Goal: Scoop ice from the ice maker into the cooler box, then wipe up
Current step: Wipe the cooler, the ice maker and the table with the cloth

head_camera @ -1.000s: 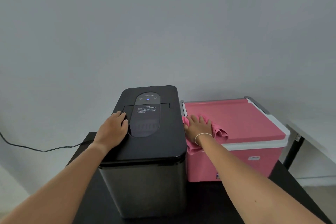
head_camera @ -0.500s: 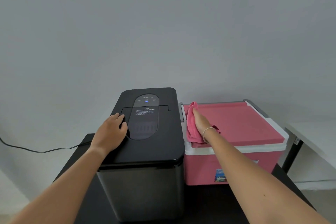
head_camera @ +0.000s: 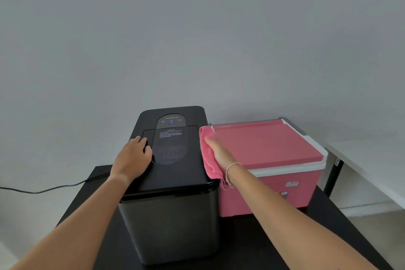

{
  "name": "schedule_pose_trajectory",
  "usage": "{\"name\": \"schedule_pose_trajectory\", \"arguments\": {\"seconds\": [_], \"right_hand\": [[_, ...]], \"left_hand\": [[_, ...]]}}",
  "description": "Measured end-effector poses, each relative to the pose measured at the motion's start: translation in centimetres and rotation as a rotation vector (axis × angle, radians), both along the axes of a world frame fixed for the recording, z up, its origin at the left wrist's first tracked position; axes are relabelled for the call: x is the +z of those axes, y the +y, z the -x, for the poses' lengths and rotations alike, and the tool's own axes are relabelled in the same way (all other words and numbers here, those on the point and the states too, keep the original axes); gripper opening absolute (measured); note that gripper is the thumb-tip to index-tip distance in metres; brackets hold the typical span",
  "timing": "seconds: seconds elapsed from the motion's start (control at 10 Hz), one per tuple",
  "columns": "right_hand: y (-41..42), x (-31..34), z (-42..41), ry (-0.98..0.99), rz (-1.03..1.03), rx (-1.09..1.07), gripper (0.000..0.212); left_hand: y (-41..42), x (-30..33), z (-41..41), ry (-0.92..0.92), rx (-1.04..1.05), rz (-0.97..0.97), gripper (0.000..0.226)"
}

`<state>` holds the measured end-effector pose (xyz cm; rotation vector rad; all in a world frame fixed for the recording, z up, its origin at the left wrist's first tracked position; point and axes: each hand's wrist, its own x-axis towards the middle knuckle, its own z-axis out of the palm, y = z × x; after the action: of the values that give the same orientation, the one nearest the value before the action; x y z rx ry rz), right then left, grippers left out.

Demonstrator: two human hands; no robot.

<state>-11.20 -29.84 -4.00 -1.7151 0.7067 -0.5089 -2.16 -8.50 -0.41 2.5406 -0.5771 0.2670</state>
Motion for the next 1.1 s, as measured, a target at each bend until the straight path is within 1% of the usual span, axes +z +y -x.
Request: {"name": "schedule_pose_trajectory", "arguments": {"seconds": [0.1, 0.2, 0.3, 0.5, 0.6, 0.7, 0.9, 1.0, 1.1], "right_hand": [[1.6, 0.9, 0.3, 0.09, -0.048, 0.265, 0.065], [1.8, 1.1, 0.0, 0.139, 0.067, 0.274, 0.065], [1.1, 1.3, -1.3, 0.152, 0.106, 0.226, 0.057], [-0.9, 2.3, -6.1, 0.11, 0.112, 0.222, 0.038], [-2.2, 2.9, -9.1, 0.111, 0.13, 0.232, 0.035], [-3.8, 3.0, -12.4, 0.113, 0.141, 0.22, 0.034], [-6.4, 3.1, -17.8, 0.161, 0.166, 0.227, 0.036], [-7.0, 3.6, -19.6, 0.181, 0.243, 0.239, 0.038], [-7.7, 3.6, -21.9, 0.218, 0.431, 0.314, 0.041]], "left_hand": [[0.0, -0.2, -0.1, -0.002, 0.002, 0.01, 0.031], [-0.1, -0.2, -0.1, 0.014, 0.007, 0.007, 0.032], [-0.1, -0.2, -0.1, 0.001, 0.003, -0.003, 0.032], [-0.2, -0.5, -0.5, -0.026, 0.003, 0.013, 0.031], [-0.3, -0.7, -0.6, -0.055, 0.022, -0.001, 0.032], [-0.3, -1.0, -0.9, -0.064, 0.046, -0.004, 0.042], [-0.3, -1.2, -1.3, -0.05, 0.083, -0.024, 0.047], [-0.4, -1.1, -1.2, -0.061, 0.095, -0.024, 0.046], [-0.5, -1.1, -1.1, -0.068, 0.111, -0.028, 0.045]]}}
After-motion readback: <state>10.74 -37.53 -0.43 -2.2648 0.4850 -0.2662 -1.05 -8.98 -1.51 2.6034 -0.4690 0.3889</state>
